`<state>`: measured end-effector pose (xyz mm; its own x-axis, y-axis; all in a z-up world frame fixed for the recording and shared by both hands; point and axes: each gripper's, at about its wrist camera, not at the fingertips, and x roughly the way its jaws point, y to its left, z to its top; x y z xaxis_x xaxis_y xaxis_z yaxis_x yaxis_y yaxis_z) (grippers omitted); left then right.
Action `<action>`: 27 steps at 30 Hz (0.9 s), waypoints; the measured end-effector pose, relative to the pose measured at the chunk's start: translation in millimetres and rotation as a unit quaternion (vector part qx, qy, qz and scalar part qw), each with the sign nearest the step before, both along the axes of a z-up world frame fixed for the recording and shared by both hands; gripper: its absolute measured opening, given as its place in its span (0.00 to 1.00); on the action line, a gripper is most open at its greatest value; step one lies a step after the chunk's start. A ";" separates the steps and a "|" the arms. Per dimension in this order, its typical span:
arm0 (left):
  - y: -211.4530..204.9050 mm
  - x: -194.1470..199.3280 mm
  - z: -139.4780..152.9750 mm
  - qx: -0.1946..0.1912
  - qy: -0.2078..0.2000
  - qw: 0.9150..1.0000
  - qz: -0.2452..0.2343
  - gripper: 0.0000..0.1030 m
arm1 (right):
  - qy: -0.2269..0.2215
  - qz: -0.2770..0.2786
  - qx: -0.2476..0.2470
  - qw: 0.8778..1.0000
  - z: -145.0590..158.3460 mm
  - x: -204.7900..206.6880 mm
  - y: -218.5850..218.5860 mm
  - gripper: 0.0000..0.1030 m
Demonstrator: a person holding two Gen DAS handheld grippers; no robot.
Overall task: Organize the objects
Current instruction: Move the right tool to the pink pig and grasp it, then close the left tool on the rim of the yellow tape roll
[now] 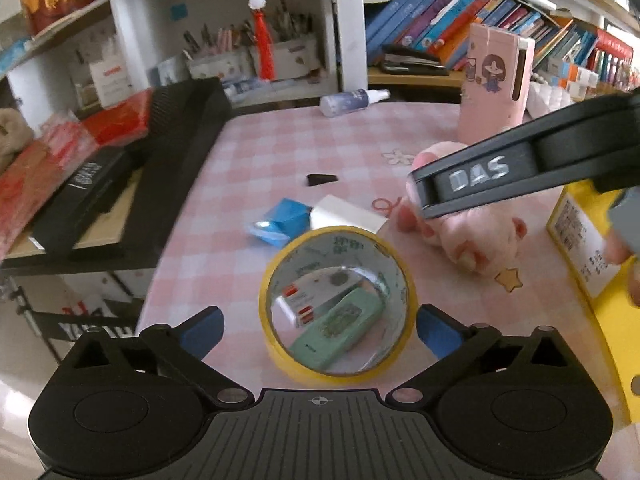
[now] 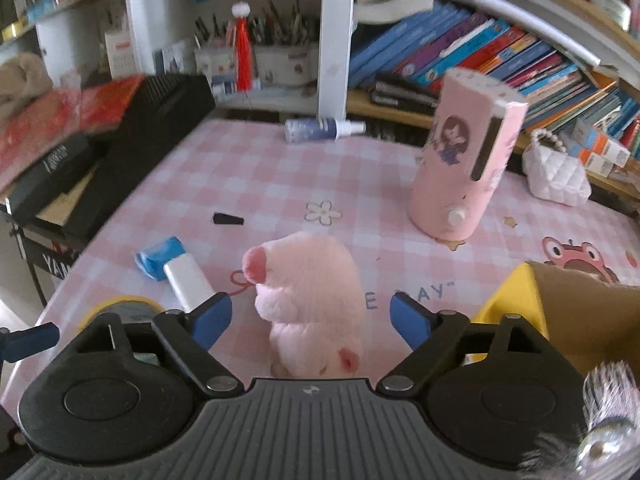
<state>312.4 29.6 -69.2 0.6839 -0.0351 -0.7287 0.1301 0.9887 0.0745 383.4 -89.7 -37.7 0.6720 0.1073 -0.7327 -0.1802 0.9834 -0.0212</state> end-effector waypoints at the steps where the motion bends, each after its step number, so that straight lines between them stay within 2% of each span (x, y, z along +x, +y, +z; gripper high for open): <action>1: -0.5 3.2 -0.7 -0.005 0.001 1.000 -0.001 1.00 | 0.007 -0.001 -0.003 1.000 -4.2 5.3 0.8 0.86; 5: -4.5 15.2 -6.9 -0.007 0.012 1.000 -0.008 0.98 | 0.036 -0.003 -0.011 0.999 -21.0 25.7 5.7 0.84; 7: -4.9 18.3 -10.5 -0.012 0.018 1.000 -0.012 0.95 | 0.044 0.000 -0.012 0.999 -29.0 33.3 7.3 0.78; 8: -4.3 19.8 -11.8 -0.012 0.022 1.000 -0.011 0.86 | 0.048 0.001 -0.014 0.999 -32.2 36.6 8.0 0.66; 11: 0.3 18.3 -8.3 -0.025 0.023 0.999 -0.012 0.84 | 0.047 0.007 -0.008 0.999 -34.7 39.0 7.1 0.60; 14: 4.7 8.8 6.3 -0.037 -0.001 0.999 -0.010 0.84 | 0.034 0.009 0.009 0.999 -25.7 31.6 3.0 0.59; 19: 12.5 -12.2 37.0 -0.059 -0.043 0.997 -0.011 0.84 | -0.020 0.010 0.022 1.000 5.2 6.0 -3.8 0.59; 23: 22.7 -37.5 55.3 -0.086 -0.061 0.994 -0.001 0.84 | -0.055 0.010 0.029 0.998 30.3 -18.5 -12.6 0.59; 27: 32.2 -57.1 61.7 -0.096 -0.066 0.993 0.012 0.84 | -0.068 0.018 0.035 0.997 44.6 -49.4 -18.8 0.59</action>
